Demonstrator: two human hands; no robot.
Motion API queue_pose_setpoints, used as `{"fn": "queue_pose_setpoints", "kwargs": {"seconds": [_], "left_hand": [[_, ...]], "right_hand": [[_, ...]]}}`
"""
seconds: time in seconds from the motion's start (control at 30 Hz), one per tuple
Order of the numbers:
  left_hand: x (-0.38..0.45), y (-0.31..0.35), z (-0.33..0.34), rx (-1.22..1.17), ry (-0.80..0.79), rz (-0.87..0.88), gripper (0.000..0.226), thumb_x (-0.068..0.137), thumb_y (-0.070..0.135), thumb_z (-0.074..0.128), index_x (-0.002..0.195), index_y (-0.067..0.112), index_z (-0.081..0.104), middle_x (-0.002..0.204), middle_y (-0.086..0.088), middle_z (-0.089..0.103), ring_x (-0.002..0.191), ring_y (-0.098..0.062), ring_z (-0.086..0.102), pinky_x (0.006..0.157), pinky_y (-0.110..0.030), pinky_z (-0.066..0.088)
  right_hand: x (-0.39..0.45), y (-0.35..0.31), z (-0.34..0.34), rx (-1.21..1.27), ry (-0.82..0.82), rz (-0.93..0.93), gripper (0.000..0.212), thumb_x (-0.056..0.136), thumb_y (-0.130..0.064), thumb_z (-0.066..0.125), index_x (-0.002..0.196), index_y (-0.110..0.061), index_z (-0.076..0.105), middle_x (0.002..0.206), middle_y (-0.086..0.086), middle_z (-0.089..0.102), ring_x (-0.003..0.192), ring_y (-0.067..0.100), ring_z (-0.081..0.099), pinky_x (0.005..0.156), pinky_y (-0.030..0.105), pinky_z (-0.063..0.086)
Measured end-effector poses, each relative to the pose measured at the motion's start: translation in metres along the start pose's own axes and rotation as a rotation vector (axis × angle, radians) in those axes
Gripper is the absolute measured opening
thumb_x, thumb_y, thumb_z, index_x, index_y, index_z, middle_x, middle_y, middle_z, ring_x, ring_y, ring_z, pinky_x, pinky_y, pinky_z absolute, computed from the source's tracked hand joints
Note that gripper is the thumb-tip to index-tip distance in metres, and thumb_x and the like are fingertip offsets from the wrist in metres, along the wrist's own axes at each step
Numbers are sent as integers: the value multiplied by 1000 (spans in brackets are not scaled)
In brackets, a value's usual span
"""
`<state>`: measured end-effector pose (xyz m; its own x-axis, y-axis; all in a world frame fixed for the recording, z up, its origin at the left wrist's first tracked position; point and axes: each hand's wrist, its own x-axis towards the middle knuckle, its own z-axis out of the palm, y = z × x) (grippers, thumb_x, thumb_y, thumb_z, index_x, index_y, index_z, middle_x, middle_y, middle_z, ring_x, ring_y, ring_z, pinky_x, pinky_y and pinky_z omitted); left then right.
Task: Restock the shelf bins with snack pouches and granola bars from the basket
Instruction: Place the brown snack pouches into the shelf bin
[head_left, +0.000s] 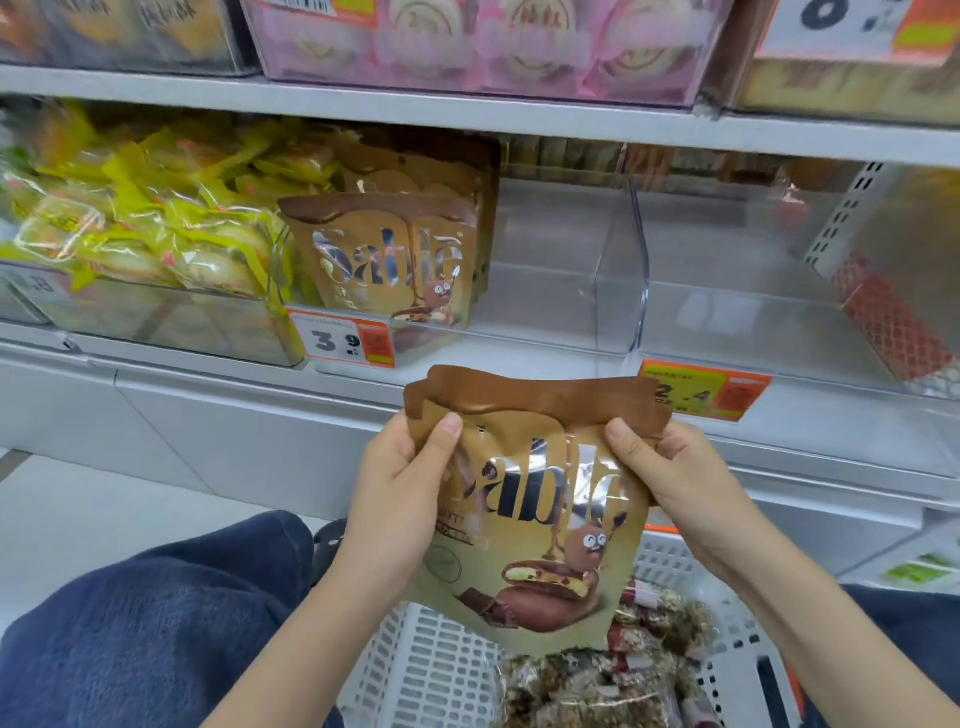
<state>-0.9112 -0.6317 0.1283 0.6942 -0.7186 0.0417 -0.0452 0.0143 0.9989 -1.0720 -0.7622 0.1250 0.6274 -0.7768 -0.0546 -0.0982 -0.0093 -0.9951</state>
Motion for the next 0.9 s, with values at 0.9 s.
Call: {"fn": "queue_pose_setpoints", "kwargs": {"seconds": [0.9], "left_hand": [[130,5,-39,1329,-166,554,36,97,47,37,125,28,49,114,3,59,113,-21,47,103,-33,24]], "right_hand": [[65,-155,10,-715,696,-776,42,94,-23,59,59,-1,51,46,0,43,47,7,39,47,14,29]]}}
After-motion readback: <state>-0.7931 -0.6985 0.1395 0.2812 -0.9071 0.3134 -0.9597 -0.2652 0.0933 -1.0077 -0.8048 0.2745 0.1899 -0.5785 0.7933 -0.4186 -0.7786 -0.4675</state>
